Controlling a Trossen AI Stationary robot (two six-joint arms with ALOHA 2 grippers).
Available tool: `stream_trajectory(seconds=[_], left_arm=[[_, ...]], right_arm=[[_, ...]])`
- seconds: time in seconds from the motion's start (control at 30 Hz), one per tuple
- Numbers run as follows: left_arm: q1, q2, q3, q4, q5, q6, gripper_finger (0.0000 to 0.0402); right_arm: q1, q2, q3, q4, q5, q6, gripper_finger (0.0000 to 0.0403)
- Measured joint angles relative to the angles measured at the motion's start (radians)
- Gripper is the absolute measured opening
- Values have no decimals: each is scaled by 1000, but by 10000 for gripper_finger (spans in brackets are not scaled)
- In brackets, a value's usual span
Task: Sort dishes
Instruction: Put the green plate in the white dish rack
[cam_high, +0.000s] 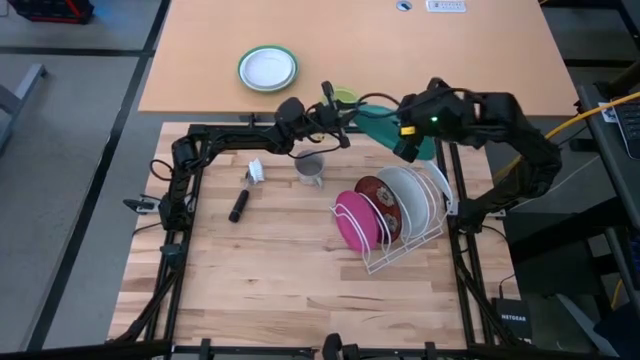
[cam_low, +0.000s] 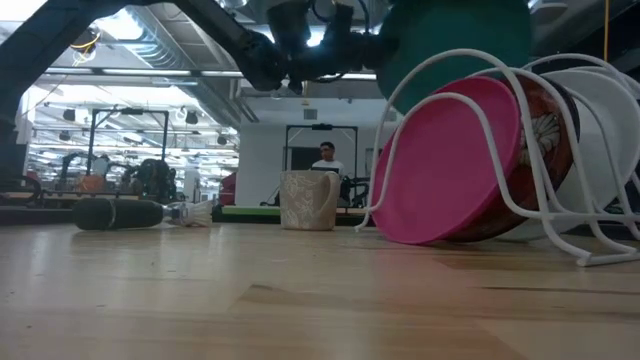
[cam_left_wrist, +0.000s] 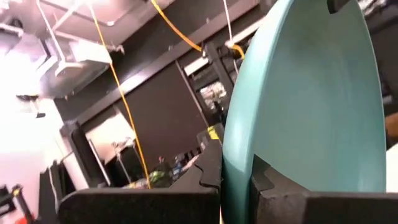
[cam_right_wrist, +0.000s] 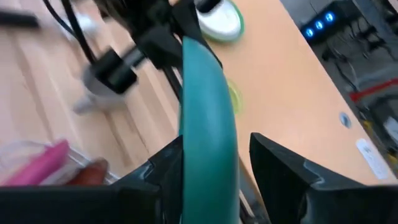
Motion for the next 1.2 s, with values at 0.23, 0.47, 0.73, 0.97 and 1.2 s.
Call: stream_trajectory(seconds=[0.23,0.47,0.73,0.97,1.2], left_arm=[[-20,-4,10,59,12,-20,3],[-37,-2,45,38,68,-18,2],[-58,-1,89,-22,113,25,2],[-108,1,138,-130,241,246,2],[-144,1,177,-292,226,387,2]], right_arm=[[0,1,78,71,-76,-3,173],[0,7,80,96,-157,1,173],[0,8,80,202,-206,-27,173],[-2,8,81,358,-263,-80,172],[-3,7,81,414,-304,-80,172]])
